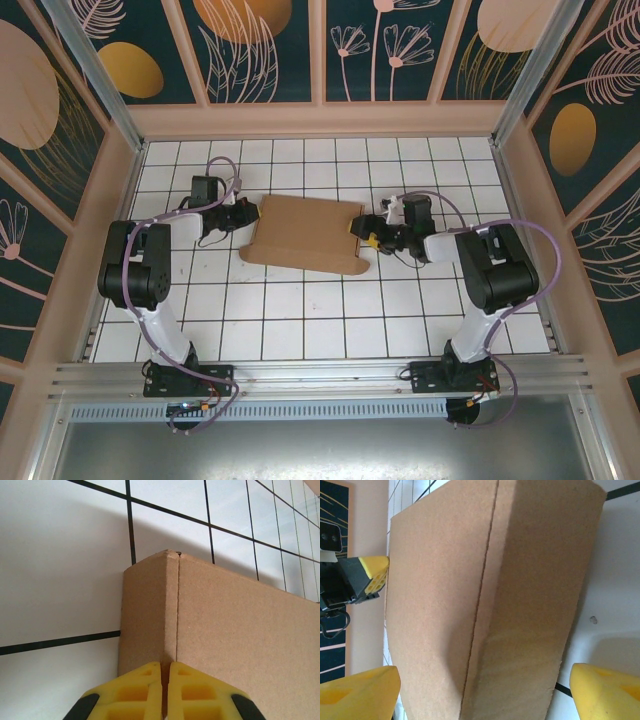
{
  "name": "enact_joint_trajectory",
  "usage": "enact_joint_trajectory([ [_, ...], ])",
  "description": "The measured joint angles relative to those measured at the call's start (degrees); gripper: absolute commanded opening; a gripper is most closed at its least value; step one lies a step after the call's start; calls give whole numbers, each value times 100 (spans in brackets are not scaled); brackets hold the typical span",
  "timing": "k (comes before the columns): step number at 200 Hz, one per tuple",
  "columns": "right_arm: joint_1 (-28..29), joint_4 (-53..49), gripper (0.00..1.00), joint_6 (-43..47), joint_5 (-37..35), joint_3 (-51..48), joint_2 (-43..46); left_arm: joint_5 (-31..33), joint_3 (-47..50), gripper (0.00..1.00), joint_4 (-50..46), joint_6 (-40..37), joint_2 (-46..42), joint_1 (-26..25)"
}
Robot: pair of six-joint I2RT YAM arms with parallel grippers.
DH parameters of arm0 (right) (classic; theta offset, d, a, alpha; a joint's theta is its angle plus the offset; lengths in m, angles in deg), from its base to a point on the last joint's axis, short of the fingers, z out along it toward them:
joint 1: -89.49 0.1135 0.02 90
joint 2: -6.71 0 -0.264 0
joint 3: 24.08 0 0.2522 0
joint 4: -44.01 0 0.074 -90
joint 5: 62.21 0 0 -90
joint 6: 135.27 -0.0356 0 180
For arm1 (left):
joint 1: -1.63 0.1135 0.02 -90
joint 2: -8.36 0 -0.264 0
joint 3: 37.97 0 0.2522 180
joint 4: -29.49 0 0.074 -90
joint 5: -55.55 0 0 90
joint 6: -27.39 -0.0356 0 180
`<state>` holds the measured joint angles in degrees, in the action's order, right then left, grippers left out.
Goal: Fold the paper box
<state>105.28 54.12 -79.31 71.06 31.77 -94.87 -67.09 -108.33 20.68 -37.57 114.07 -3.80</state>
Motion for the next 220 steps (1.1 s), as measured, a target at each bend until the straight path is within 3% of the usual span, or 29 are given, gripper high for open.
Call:
enact_joint_trajectory([
  [73,212,17,88,-87,144,-4,0,-17,-20,6,-24,-39,20,74],
  [123,614,496,75,-516,382,2,-186,-42,-15,7,-20,-39,20,90],
  [157,581,1110,53,-1067,544,-15,-210,87,35,21,-26,-48,-61,105],
  [188,562,1196,52,-1320,684,-28,-208,516,201,32,-247,-15,-345,81],
  [220,560,1198,52,-1283,796,-63,-160,1491,509,39,-616,-116,-1056,-155],
])
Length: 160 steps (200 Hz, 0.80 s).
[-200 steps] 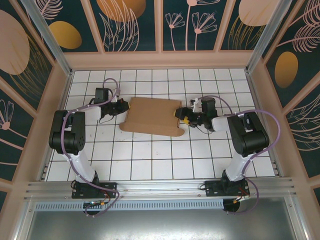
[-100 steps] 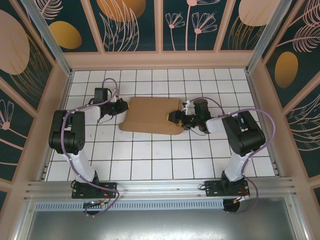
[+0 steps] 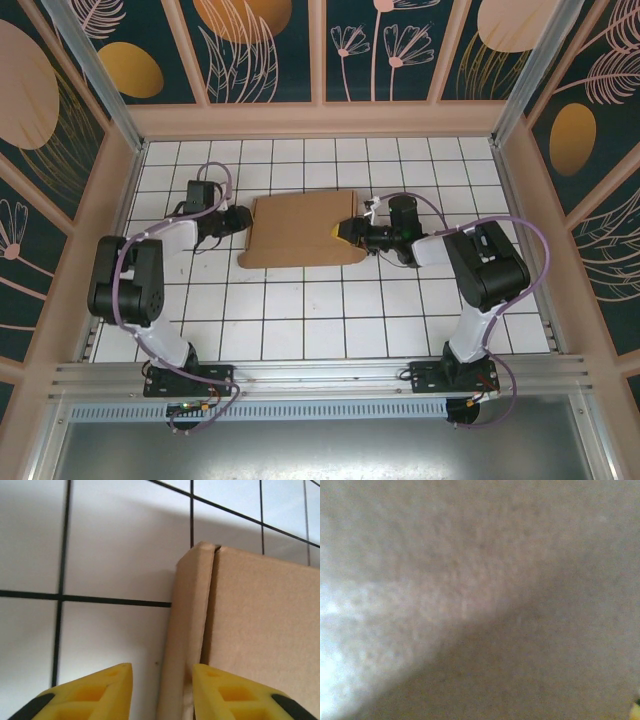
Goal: Fold the paper box
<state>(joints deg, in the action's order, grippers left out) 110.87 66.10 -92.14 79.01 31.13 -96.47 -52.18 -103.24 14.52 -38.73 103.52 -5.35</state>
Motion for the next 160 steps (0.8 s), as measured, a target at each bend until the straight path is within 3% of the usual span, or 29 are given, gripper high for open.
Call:
enact_joint_trajectory([
  [29,-96,9,53,-2,-11,-87,96,935,461,45,153,-393,-1198,-647],
  [63,-164,11,57,2,-11,-103,111,1447,697,49,385,-824,-2011,-1115],
  [111,-162,-334,61,332,-85,-101,188,2234,538,46,205,-811,-1086,-979],
  [134,-162,-553,61,505,-146,-96,282,1978,356,45,155,-564,-426,-678],
  [160,-162,-691,61,612,-164,-57,297,1484,363,45,289,-308,-291,-505],
])
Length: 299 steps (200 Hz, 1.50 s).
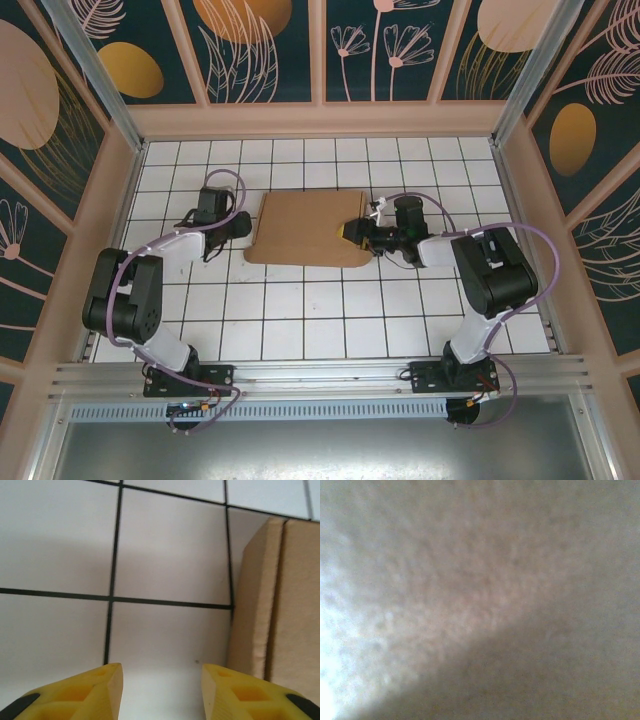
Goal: Fold the paper box
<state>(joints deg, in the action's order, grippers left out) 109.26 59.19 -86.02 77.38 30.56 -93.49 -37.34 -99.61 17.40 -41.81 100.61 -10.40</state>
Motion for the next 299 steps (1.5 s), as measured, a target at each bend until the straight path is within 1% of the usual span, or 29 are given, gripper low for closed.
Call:
enact_joint_trajectory([
  [70,0,-162,61,98,0,94,0,-739,90,43,507,201,-15,52],
  [116,-2,-267,62,79,-44,118,0,-1067,-195,39,553,205,612,59],
  [156,-20,-402,74,151,-162,168,7,-1084,-352,29,542,181,730,68],
  [173,-66,-474,78,184,-170,170,39,-1082,-358,28,546,175,730,68],
  [218,-348,-654,81,262,-155,297,219,-1054,-385,27,542,127,752,68],
  [257,-570,-654,82,273,-144,431,245,-1014,-411,26,540,66,769,68],
  [268,-590,-651,80,262,-114,476,243,-1014,-411,26,542,55,774,68],
  [299,-573,-579,68,133,20,640,162,-1016,-413,26,542,48,774,68],
])
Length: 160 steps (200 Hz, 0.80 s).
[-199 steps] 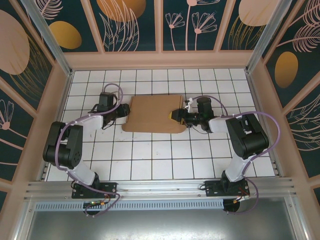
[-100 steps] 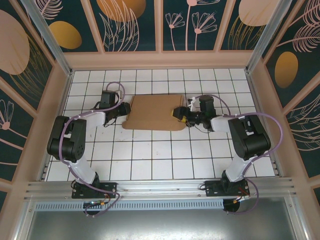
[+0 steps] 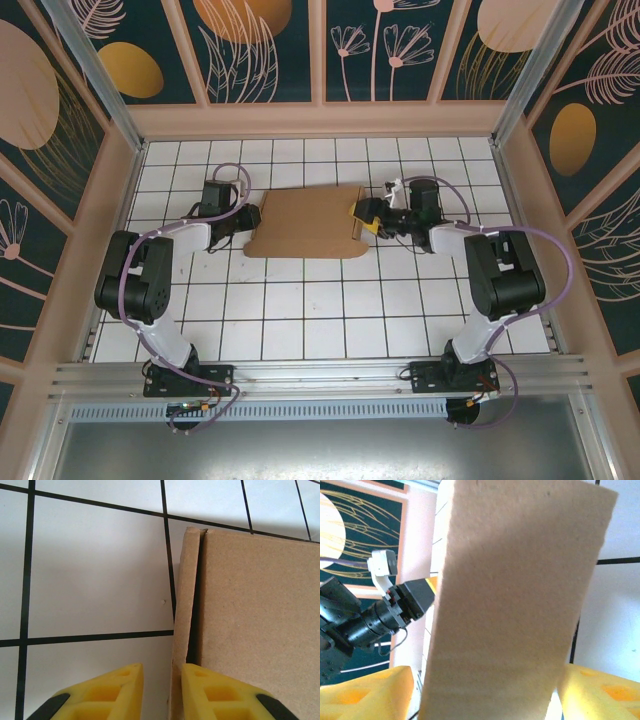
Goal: Fold the paper box
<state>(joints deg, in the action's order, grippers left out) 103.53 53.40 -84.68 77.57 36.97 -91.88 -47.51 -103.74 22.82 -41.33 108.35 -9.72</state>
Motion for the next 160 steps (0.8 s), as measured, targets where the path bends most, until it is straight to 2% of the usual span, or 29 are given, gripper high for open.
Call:
enact_joint_trajectory([
  [25,39,72,58,-83,42,2,-26,0,2,27,4,2,-4,0],
  [36,50,114,57,-144,50,-17,-26,-7,7,29,9,2,-15,0],
  [71,151,188,61,-258,46,-131,-26,-83,103,28,98,76,-61,39],
  [113,197,214,61,-302,42,-133,-92,-181,155,26,232,164,-61,70],
  [160,267,251,67,-361,24,-136,-107,-297,219,25,323,203,-63,57],
])
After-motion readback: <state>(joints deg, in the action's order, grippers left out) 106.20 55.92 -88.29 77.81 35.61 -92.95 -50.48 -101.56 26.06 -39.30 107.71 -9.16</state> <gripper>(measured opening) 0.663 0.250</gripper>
